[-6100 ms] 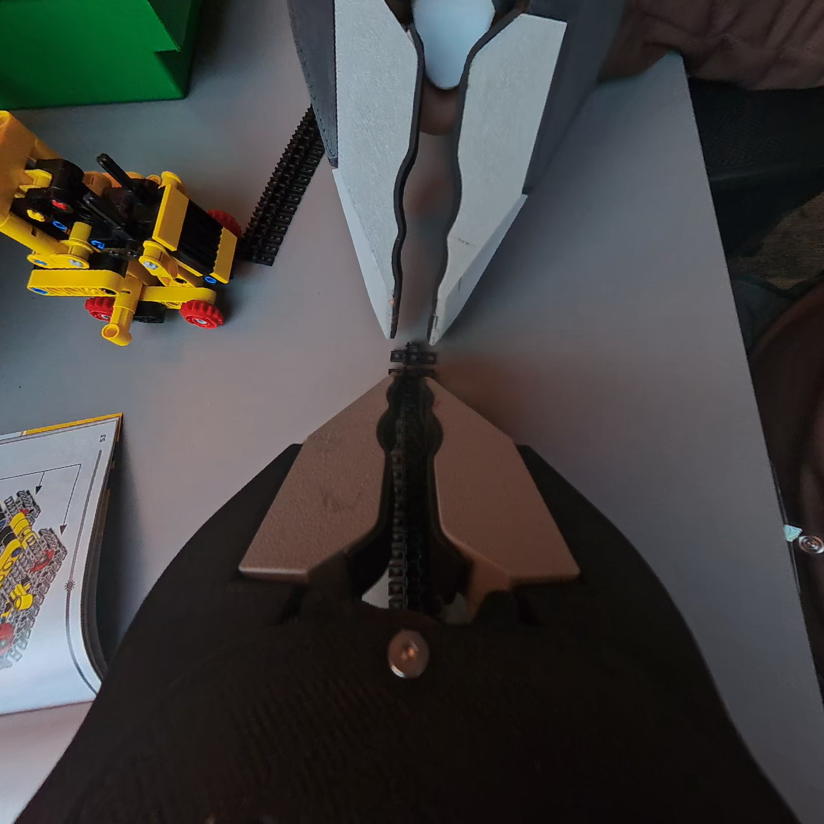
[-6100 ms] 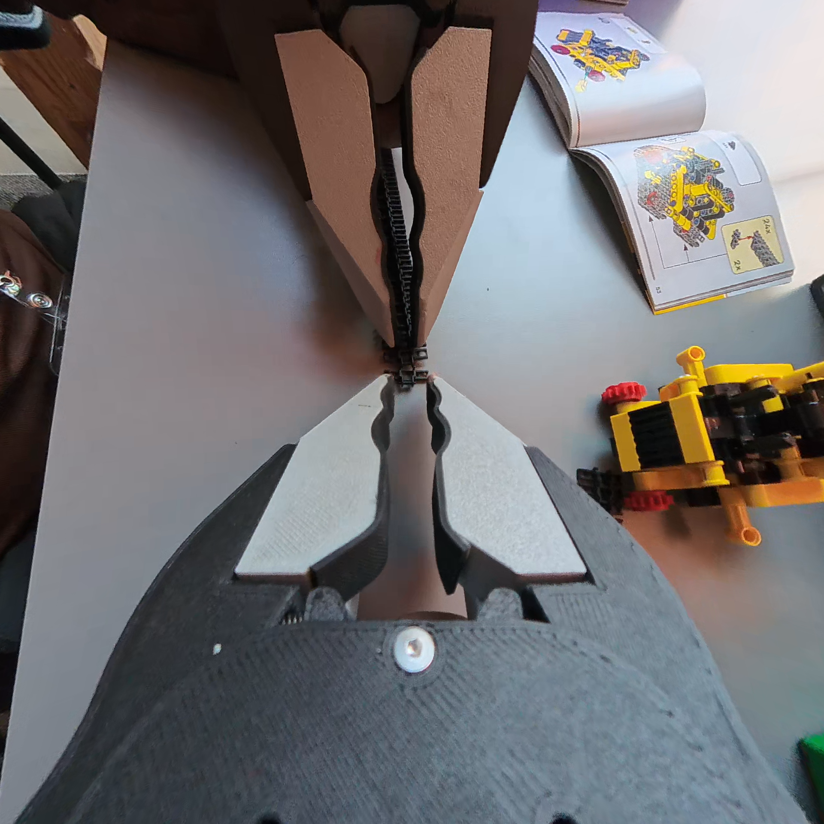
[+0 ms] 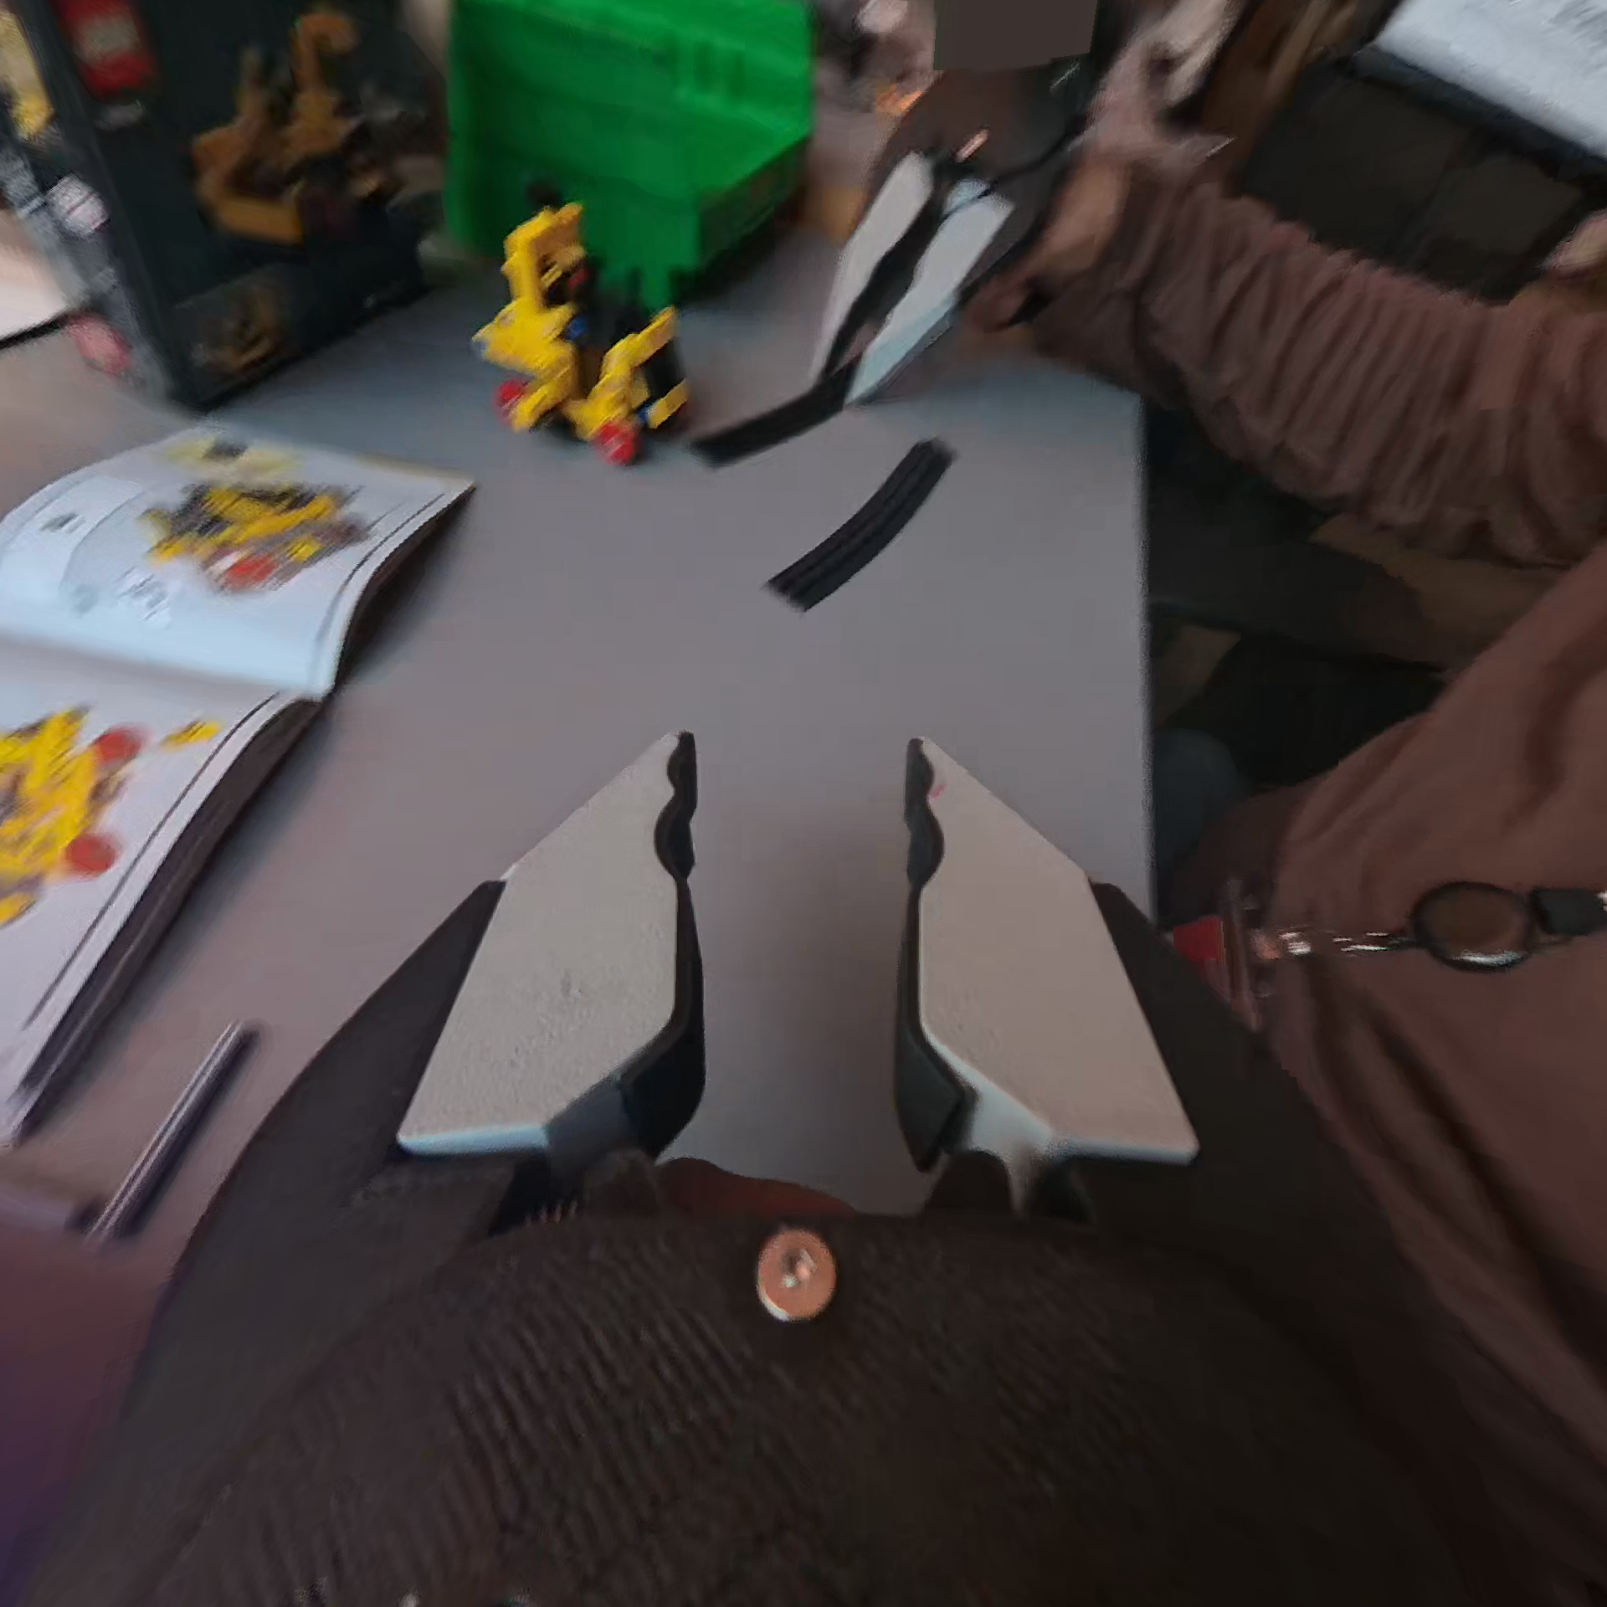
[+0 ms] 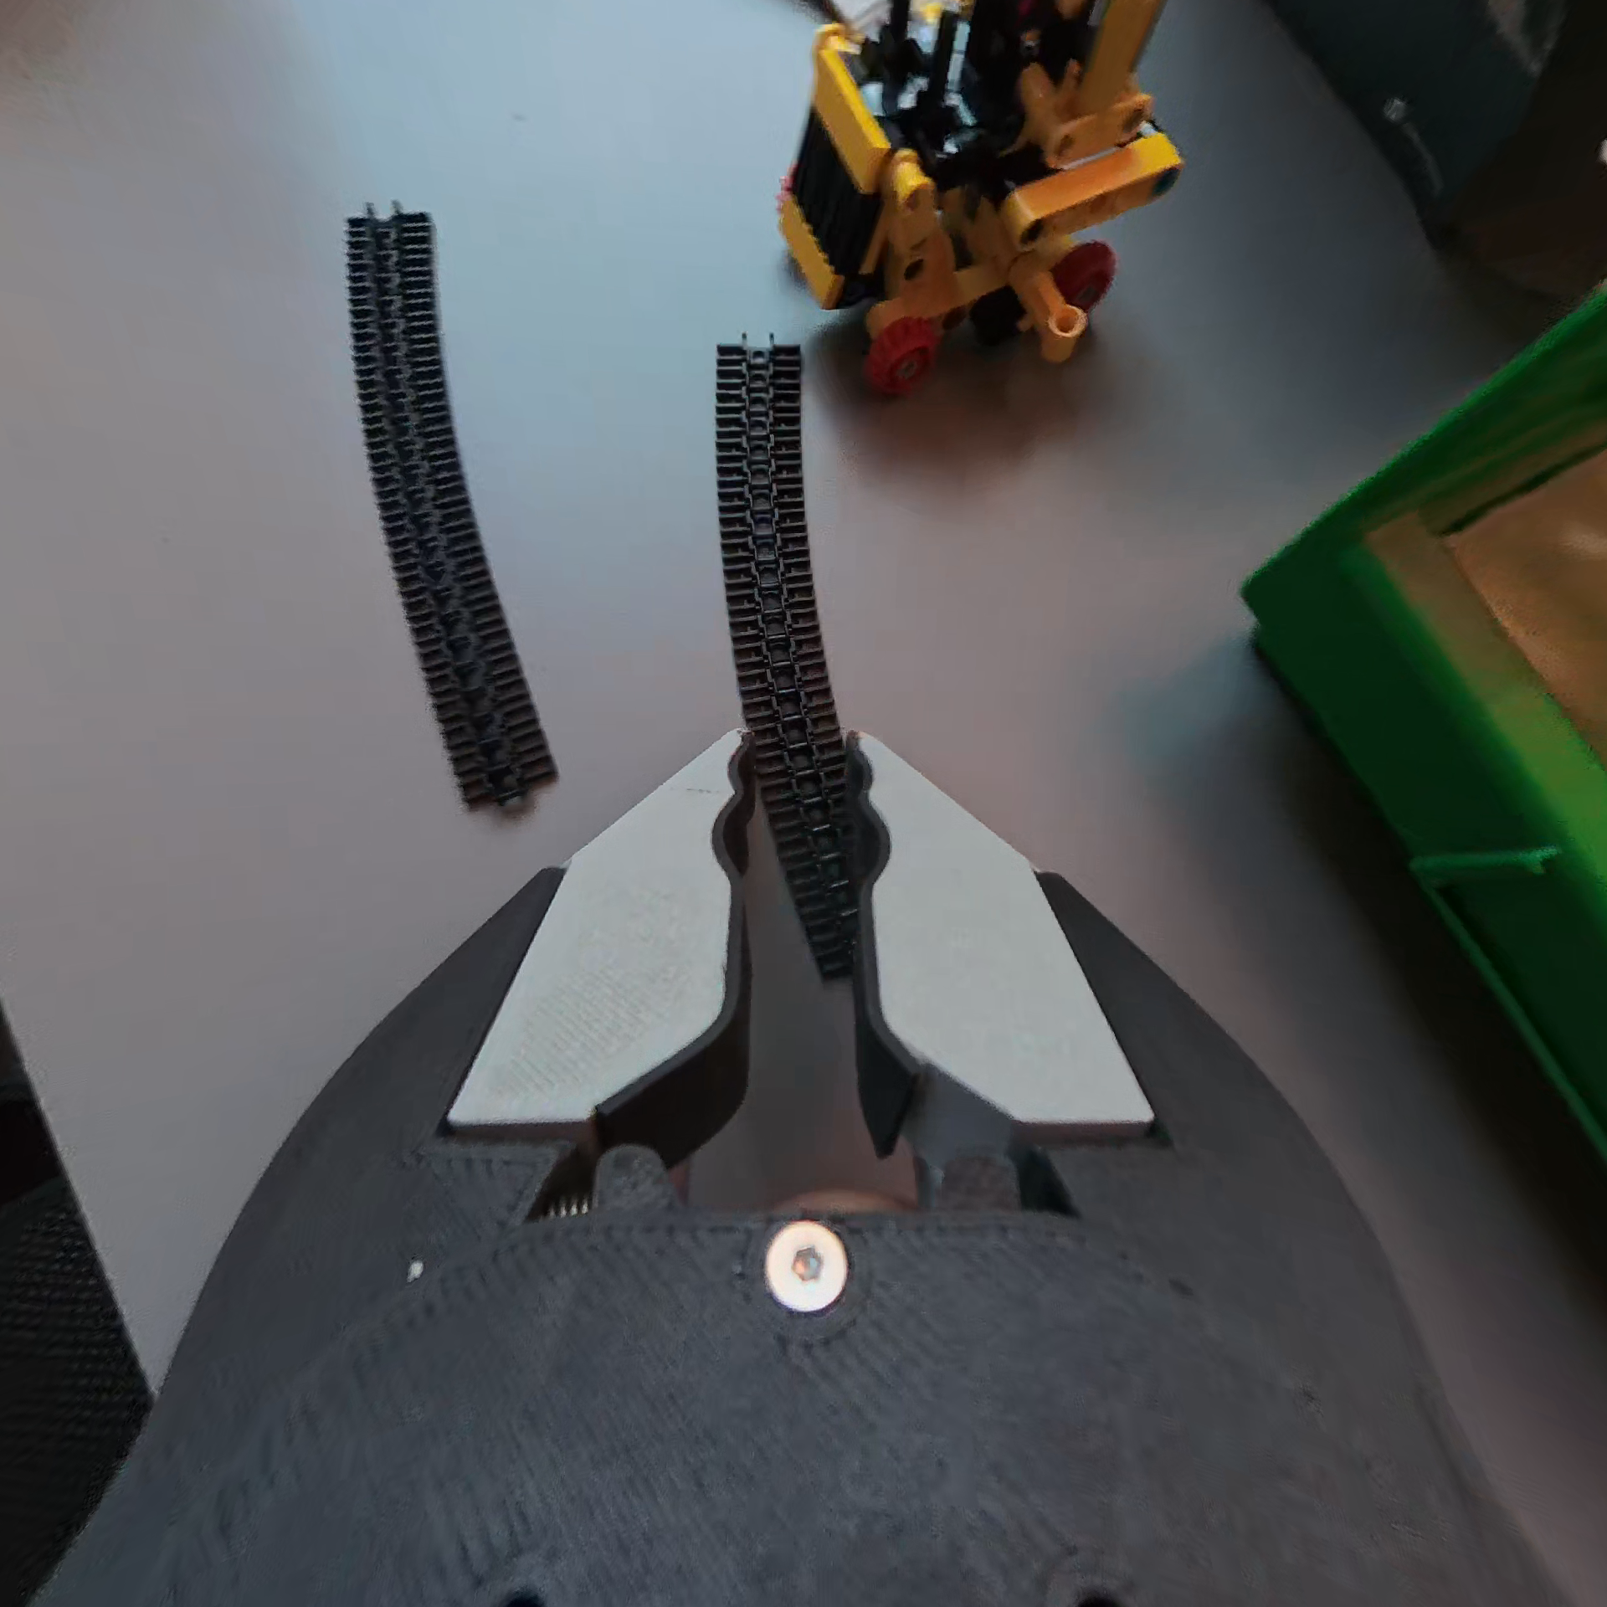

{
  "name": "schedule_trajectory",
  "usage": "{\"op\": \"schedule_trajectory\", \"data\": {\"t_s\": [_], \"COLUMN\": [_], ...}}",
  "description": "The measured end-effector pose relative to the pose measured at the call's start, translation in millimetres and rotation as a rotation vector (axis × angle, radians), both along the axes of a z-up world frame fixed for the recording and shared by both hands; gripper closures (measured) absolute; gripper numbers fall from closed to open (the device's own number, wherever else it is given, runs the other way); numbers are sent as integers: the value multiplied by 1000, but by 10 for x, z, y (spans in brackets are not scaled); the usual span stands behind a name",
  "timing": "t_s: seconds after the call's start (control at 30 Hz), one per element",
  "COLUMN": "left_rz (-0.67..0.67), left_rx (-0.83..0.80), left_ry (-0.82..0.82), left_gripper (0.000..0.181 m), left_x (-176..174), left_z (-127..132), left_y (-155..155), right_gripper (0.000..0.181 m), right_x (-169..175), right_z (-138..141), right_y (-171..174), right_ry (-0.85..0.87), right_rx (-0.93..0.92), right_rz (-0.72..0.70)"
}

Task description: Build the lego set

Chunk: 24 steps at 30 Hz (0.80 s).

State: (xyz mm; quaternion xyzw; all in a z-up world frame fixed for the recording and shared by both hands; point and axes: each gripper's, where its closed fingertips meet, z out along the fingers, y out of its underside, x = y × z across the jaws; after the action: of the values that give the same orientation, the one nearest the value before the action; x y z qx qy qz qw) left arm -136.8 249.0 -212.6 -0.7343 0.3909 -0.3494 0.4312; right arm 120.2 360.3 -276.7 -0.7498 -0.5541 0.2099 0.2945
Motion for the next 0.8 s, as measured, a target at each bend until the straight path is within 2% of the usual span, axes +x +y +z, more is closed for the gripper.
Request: {"op": "schedule_trajectory", "data": {"t_s": [0.07,0.13,0.2,0.27,0.37,0.43,0.6,0.8], "left_rz": [-124,-178,-189,-141,-59,-75,-127,-198], "left_rx": [21,-28,-119,-100,63,99,52,0], "left_ry": [-203,-401,-453,-296,55,189,262,246], "left_gripper": [135,134,134,135,138,137,136,141], "left_x": [192,255,296,377,492,609,823,902], "left_z": [261,497,520,300,-74,-216,-377,-408], "left_y": [-113,-133,-75,52,289,380,588,692], "right_gripper": [164,164,164,165,165,164,158,156], "right_x": [-65,-122,-186,-250,-391,-481,-584,-296], "right_z": [5,7,13,15,18,18,34,191], "right_y": [-108,-184,-271,-300,-320,-332,-427,-375], "right_ry": [12,13,25,29,28,19,20,47], "right_rx": [-11,-12,-27,-35,-33,-26,-84,-24], "right_rz": [45,76,118,139,176,202,237,175]}}
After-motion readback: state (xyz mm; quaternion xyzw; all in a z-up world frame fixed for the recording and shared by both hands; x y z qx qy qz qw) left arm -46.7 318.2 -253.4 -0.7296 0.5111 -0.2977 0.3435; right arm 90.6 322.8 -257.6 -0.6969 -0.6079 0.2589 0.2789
